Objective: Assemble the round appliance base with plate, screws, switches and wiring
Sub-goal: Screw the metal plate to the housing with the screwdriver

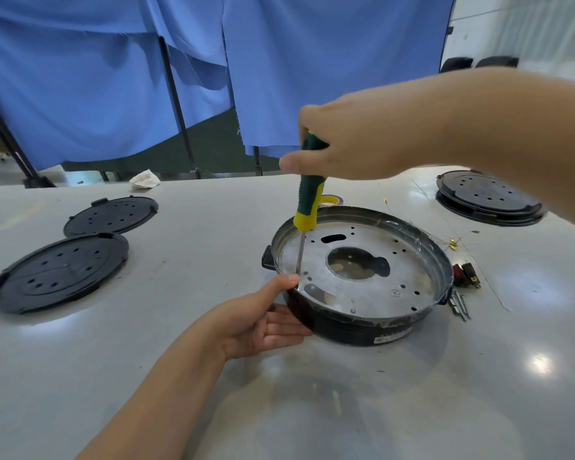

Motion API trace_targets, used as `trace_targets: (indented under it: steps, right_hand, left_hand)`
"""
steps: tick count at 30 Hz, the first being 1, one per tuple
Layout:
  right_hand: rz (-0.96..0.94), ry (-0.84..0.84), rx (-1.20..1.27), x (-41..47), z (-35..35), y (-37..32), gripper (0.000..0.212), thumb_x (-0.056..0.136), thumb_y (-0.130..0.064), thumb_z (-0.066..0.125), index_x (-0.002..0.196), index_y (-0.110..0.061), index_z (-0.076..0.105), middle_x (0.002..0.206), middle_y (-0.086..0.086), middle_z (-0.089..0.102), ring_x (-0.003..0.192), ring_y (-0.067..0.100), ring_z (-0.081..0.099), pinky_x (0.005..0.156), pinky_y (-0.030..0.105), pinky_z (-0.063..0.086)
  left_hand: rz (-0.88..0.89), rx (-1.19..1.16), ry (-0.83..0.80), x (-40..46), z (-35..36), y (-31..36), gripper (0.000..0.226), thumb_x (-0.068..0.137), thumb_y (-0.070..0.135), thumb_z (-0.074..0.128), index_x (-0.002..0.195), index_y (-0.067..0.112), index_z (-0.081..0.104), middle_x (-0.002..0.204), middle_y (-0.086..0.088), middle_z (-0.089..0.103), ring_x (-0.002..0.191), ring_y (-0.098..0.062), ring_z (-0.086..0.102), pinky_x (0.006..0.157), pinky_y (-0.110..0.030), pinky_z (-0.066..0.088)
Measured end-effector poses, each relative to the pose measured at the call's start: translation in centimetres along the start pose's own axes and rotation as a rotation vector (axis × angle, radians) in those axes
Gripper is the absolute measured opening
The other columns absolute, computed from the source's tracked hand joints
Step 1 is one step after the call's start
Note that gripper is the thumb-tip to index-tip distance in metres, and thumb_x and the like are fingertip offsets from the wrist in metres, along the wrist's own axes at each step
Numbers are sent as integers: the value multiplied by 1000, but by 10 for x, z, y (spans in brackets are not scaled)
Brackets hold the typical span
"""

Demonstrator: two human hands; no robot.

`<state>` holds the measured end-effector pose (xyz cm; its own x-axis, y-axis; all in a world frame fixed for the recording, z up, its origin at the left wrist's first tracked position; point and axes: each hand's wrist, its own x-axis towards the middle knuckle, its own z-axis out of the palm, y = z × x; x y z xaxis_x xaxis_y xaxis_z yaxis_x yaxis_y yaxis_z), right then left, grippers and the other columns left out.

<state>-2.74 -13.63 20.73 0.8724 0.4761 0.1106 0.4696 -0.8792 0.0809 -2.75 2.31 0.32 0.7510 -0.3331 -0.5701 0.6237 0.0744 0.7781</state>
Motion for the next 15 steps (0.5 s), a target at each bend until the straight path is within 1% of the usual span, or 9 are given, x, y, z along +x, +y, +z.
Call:
trace_targets:
  steps: [2, 4, 5, 7, 9, 10, 12, 14, 15]
  right_hand:
    - [16, -28, 127, -1, 0, -2, 20, 97, -38, 37, 105, -21, 45, 76, 4, 55, 56, 15, 48, 48, 24, 40]
    - [-7, -31, 140, -4, -4, -6, 22, 98, -36, 38, 98, -17, 50, 70, 0, 57, 50, 10, 47, 35, 14, 35]
    - [-14, -21, 82, -3, -5, -7, 32, 98, -42, 37, 88, -16, 51, 68, 0, 57, 51, 10, 48, 36, 16, 34]
    - [-37, 68, -183, -2, -4, -8, 46, 98, -52, 30, 69, -18, 42, 65, 3, 49, 52, 15, 43, 43, 27, 28]
    - [-58, 180, -400, -1, 0, -6, 48, 99, -52, 26, 63, -20, 33, 62, 5, 40, 49, 18, 36, 45, 25, 21]
    - [-45, 197, -387, 0, 2, -7, 51, 98, -55, 25, 64, -18, 35, 61, 4, 39, 49, 19, 35, 46, 25, 21]
    - [8, 105, -155, -1, 2, -7, 51, 95, -60, 26, 79, -14, 42, 64, 3, 45, 52, 17, 40, 46, 28, 25]
    - [-6, 14, 105, 1, 1, -8, 30, 97, -49, 34, 99, -20, 40, 71, 2, 51, 56, 14, 44, 44, 27, 36]
    - [-18, -4, 195, 1, 1, -7, 20, 98, -41, 37, 102, -22, 41, 73, 1, 54, 56, 13, 47, 40, 20, 39]
  left_hand:
    - [-1, -3, 1, 0, 0, 0, 77, 57, 49, 74, 109, -7, 61, 103, -22, 73, 92, -26, 74, 75, -32, 61]
    - [-2, -4, 1, 0, 0, -1, 77, 56, 49, 74, 108, -7, 61, 102, -22, 73, 92, -26, 74, 75, -32, 61]
    - [0, -3, 0, 0, -1, -1, 78, 55, 49, 75, 108, -7, 61, 102, -22, 73, 92, -27, 73, 75, -32, 61]
    - [2, 3, -1, 1, -1, -1, 80, 54, 49, 76, 108, -7, 61, 103, -22, 73, 94, -27, 73, 77, -32, 61]
    - [-4, 6, 0, 1, -1, -1, 80, 53, 49, 76, 108, -7, 61, 103, -22, 73, 94, -27, 73, 78, -33, 61]
    - [-4, 5, 2, 1, -1, -1, 80, 53, 49, 76, 107, -7, 61, 103, -22, 73, 94, -27, 73, 78, -33, 61]
    - [1, 4, 2, 1, -1, -1, 81, 51, 49, 77, 106, -8, 62, 102, -22, 73, 92, -27, 73, 77, -32, 61]
    - [2, 6, -2, 1, -1, -1, 81, 50, 49, 77, 106, -8, 61, 101, -22, 73, 91, -27, 74, 76, -32, 61]
    - [0, 8, -5, 1, -1, -1, 81, 50, 49, 77, 106, -8, 61, 101, -22, 73, 91, -27, 74, 75, -32, 61]
